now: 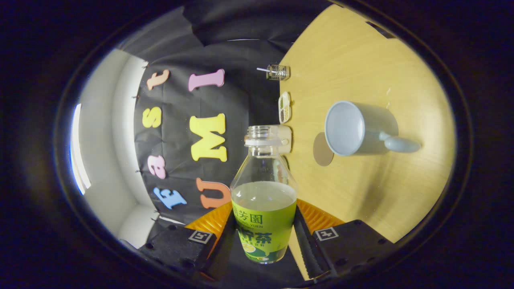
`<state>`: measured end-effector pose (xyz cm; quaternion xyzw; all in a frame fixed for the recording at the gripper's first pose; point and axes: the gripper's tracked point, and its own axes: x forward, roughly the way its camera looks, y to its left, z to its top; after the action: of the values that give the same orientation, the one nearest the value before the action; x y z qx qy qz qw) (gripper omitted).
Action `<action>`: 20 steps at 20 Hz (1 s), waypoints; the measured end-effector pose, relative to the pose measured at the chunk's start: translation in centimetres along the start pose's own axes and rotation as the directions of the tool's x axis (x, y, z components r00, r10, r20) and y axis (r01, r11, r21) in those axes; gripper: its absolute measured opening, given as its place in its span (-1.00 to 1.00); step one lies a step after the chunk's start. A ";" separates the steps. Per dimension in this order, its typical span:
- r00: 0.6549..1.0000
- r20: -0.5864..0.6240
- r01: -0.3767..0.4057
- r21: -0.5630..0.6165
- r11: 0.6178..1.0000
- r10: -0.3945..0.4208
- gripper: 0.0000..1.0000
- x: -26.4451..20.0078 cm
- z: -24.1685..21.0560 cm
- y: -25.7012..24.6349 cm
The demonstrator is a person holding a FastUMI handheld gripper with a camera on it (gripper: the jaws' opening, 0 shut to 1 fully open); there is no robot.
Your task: Take the bottle from table, then pour the juice into the cup, finally place the bottle on the coaster
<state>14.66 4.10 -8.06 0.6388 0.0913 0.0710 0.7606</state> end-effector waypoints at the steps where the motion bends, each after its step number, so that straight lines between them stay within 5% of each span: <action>1: 1.000 0.008 0.022 -0.073 0.997 -0.021 0.55 0.0 -0.1 0.2; 7: 0.993 0.083 0.114 -0.451 0.885 -0.086 0.56 0.9 1.2 1.7; 13: 0.979 0.186 0.189 -0.703 0.685 -0.079 0.57 2.2 3.7 3.8; 20: 0.964 0.260 0.255 -0.848 0.466 -0.053 0.58 5.0 6.3 4.4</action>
<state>20.97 -0.10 -2.93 0.1549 0.0242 -0.0252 0.9873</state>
